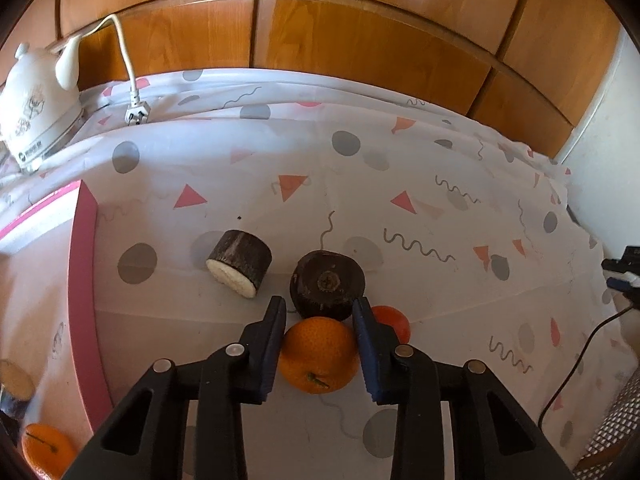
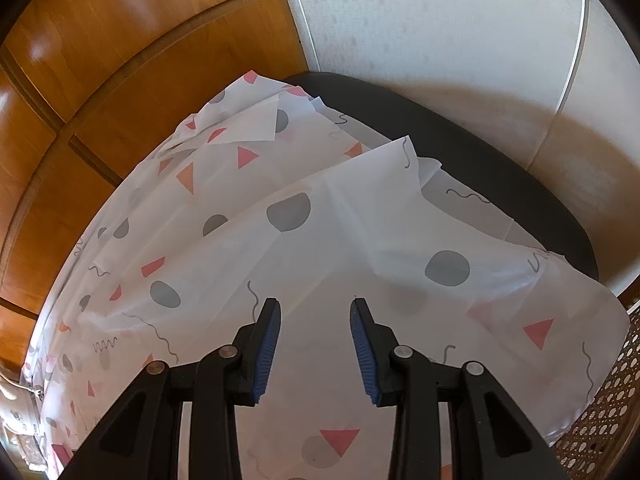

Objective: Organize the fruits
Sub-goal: 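Close the left tool on the orange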

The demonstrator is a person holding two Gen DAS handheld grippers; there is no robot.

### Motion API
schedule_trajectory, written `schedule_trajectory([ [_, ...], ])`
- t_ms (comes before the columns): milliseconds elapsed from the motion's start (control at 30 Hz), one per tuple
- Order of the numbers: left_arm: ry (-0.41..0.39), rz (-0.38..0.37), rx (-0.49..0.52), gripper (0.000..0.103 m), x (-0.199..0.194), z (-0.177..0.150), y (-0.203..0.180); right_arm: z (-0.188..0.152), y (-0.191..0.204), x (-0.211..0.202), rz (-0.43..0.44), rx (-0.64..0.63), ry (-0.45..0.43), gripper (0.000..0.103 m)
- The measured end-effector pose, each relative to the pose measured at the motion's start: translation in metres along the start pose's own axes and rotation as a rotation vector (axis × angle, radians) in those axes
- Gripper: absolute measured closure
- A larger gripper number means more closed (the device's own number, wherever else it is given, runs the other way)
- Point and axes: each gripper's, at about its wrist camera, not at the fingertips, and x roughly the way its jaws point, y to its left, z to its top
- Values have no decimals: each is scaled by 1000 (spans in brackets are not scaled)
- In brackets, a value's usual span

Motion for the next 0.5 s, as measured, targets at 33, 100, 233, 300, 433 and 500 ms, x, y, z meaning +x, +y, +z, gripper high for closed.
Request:
schedule_trajectory([
  [33, 0, -6, -6, 69, -2, -1, 2, 0, 0, 0, -1, -1, 0, 67],
  [100, -1, -11, -14, 69, -5, -2, 3, 0, 0, 0, -1, -1, 0, 67],
  [233, -7, -16, -22, 71, -15, -7, 5, 0, 0, 1, -5, -5, -1, 67],
  [300, -14, -14, -24, 76, -22, -9, 6, 0, -1, 1, -8, -3, 0, 67],
  [433, -40, -1, -13, 88, -36, -11, 8, 0, -2, 1, -17, 5, 1, 67],
  [500, -52, 17, 6, 88, -41, -12, 9, 0, -3, 2, -21, 3, 3, 67],
])
